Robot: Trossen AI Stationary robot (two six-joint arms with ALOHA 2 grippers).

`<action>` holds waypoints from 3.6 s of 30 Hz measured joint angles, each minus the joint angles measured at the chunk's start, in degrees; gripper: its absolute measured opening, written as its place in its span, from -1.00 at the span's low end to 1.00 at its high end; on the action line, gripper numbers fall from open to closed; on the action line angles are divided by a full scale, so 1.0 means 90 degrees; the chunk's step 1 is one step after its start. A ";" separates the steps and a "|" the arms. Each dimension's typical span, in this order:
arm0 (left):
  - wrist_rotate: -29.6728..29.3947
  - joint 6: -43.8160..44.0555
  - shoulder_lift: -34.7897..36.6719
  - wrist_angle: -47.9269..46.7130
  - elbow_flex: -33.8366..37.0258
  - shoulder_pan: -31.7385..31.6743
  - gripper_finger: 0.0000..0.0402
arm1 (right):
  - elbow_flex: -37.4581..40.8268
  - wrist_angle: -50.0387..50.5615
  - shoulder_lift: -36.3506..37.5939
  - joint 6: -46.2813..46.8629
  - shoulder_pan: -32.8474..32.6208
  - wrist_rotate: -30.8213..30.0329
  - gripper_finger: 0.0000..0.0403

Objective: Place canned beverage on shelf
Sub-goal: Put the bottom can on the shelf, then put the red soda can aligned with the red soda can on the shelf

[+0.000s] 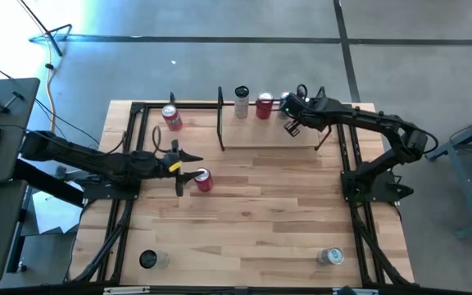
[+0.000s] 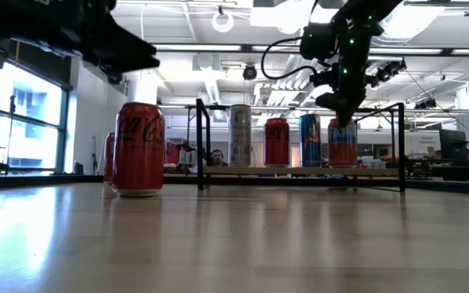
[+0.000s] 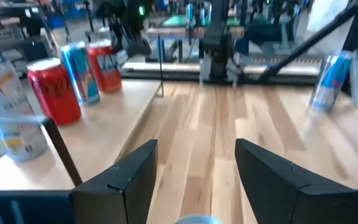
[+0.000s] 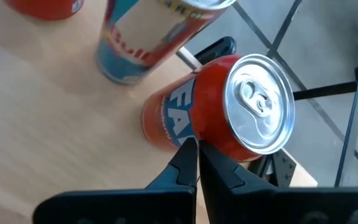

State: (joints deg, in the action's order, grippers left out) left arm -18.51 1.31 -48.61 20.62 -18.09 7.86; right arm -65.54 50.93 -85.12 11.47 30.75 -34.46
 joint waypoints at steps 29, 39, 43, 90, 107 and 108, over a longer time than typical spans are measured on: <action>0.2159 -0.0455 -0.3190 0.1457 -0.0985 -0.3023 -0.97 | 0.0038 -0.0360 0.1090 -0.0441 -0.0627 0.0468 -1.00; 0.2224 -0.0321 -0.3356 0.1425 -0.1095 -0.3482 -1.00 | 0.0795 -0.0558 0.1088 -0.0329 -0.0219 0.0668 -1.00; 0.2314 -0.0329 -0.3350 0.1430 -0.1095 -0.3602 -1.00 | 0.1086 -0.1106 0.1088 -0.0639 0.0043 0.0691 -1.00; 0.2448 0.0919 -0.1255 -0.2623 -0.1869 -0.0676 -0.87 | 0.3956 -0.8172 0.1615 -0.0302 -0.3659 0.2713 -0.55; 0.1054 0.1964 -0.1289 -0.5897 -0.3245 -0.0092 0.56 | 0.3956 -0.8111 0.1615 -0.0240 -0.3685 0.2586 -0.11; 0.1090 0.1992 -0.1311 -0.5869 -0.3246 -0.0092 0.59 | 0.3956 -0.8111 0.1615 -0.0194 -0.3685 0.2586 -0.11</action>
State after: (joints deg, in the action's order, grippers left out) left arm -8.70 19.24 -60.41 -32.21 -47.30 7.03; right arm -29.93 -22.06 -70.59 9.73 -2.42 -11.18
